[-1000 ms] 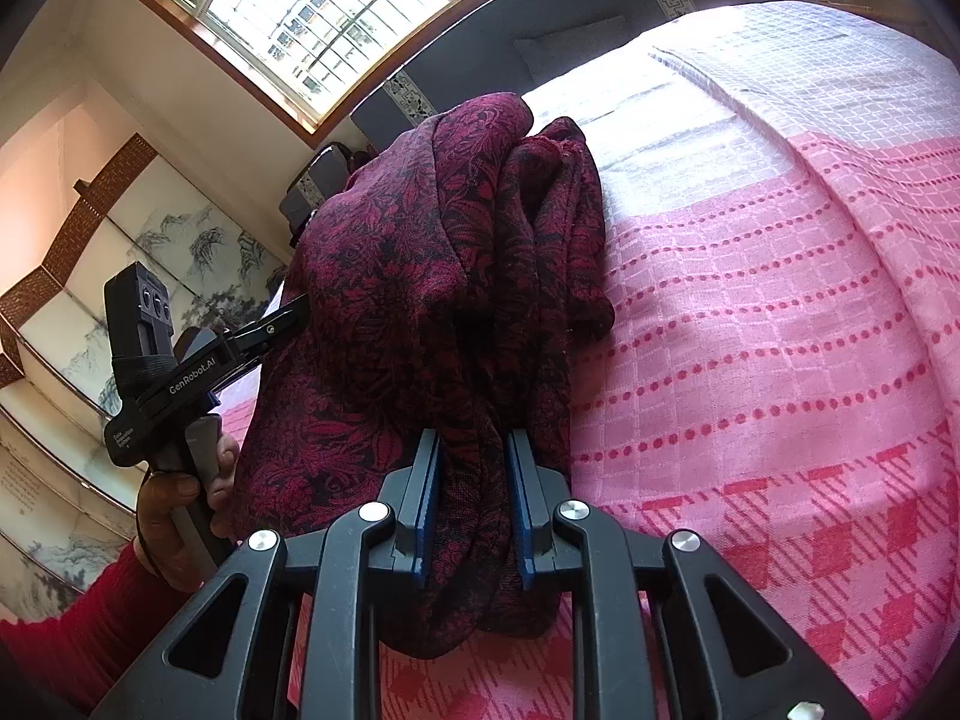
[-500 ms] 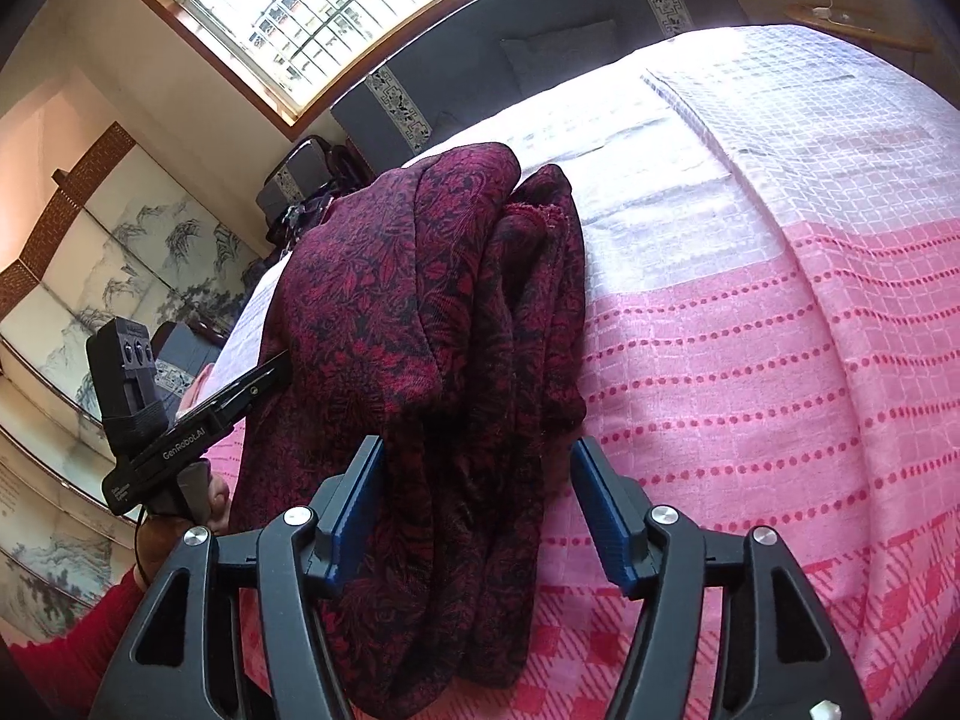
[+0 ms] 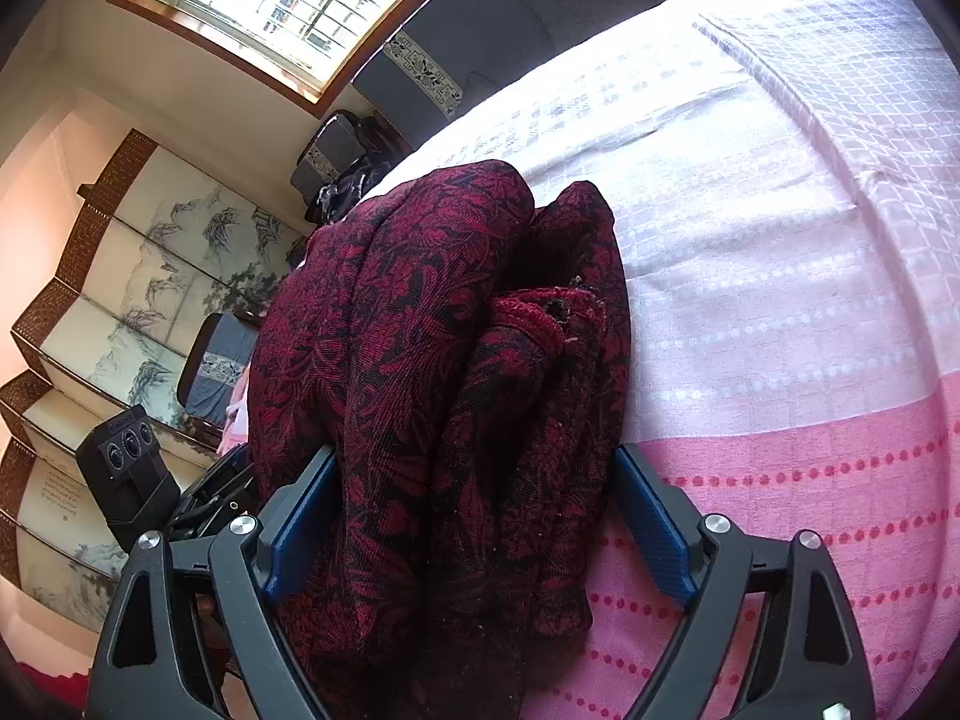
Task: Fold small clothes
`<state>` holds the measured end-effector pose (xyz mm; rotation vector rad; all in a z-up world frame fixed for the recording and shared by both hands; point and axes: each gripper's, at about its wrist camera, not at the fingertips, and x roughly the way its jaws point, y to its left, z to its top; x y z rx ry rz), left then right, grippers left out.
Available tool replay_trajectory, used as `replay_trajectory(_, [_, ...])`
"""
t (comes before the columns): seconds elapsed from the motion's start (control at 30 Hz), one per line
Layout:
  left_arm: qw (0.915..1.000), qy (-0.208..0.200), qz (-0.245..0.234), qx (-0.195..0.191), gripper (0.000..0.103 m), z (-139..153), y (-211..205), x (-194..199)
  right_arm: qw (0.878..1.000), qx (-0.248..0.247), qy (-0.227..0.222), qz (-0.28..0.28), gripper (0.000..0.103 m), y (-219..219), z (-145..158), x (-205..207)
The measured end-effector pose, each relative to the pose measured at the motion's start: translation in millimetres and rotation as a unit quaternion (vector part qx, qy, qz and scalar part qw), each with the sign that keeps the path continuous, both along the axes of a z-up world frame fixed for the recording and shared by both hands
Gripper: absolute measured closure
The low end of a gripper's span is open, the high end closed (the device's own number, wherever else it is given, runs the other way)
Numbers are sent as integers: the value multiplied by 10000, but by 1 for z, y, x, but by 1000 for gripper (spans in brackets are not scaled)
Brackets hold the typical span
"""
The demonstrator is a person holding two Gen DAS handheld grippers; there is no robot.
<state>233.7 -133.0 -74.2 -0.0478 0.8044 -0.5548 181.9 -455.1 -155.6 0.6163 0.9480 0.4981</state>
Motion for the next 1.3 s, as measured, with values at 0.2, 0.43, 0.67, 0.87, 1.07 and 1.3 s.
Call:
replay_trajectory(0.2, [9999,-59,52,86,31,1,-5,-1,9999,-61,-45,147,41,7,1,2])
replay_trajectory(0.43, [9997,-126,100,188,31,1,-10,-3,9998,27,-138,108,55,13,4,-3])
replay_trajectory(0.67, [9997,-109,104,189,31,1,-11,-4,9999,-98,-77,-64,26,10,0,-1])
replay_trajectory(0.87, [9996,-140,135,189,32,1,-11,-5,9999,92,-49,109,45,13,-8,-2])
replay_trajectory(1.07, [9993,-231,152,233,42,5,-11,-8,9994,310,-136,-67,61,10,0,-12])
replay_trajectory(1.3, [9990,-210,312,224,50,16,2,-2,9976,560,-390,-116,64,16,20,-12])
